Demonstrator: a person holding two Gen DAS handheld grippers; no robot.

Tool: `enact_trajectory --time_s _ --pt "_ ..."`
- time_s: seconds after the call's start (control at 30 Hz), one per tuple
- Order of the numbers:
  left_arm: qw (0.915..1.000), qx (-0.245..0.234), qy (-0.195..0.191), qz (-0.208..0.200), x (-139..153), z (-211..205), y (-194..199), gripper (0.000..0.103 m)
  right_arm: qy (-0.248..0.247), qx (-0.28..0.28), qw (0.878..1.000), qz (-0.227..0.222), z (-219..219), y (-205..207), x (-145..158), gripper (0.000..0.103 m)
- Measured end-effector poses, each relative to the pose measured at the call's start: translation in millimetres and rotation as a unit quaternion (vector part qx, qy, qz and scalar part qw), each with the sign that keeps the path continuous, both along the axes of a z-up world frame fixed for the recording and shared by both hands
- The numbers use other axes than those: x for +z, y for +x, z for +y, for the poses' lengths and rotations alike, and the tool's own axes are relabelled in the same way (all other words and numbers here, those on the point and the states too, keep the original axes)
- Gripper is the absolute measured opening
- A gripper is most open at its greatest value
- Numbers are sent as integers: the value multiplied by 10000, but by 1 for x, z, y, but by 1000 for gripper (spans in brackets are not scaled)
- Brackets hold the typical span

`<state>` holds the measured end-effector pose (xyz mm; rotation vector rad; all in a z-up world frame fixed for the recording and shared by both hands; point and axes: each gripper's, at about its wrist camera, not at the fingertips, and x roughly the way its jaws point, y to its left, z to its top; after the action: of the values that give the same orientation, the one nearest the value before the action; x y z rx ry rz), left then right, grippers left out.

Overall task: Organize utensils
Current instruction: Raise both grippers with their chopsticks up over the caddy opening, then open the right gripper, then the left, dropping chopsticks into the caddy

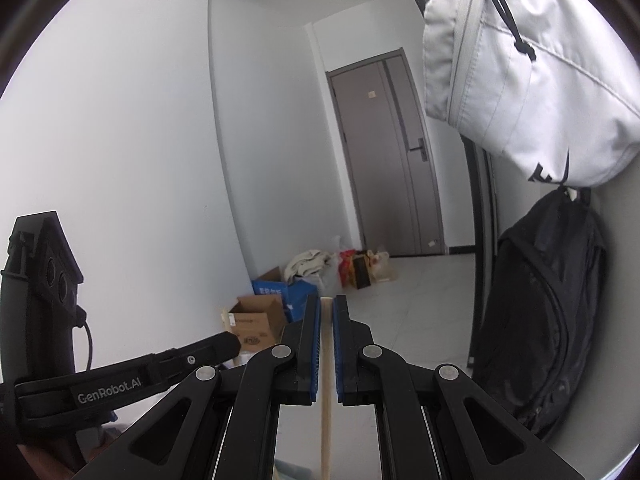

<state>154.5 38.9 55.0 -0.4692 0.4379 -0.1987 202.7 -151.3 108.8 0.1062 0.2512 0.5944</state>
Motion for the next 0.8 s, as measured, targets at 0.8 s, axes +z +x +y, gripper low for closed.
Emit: enact_trajectory --time_s 0.8 --pt "9930 -998 -135 614 -10 3 -13 2 141 854 9912 1005 -12 -27 -32 13"
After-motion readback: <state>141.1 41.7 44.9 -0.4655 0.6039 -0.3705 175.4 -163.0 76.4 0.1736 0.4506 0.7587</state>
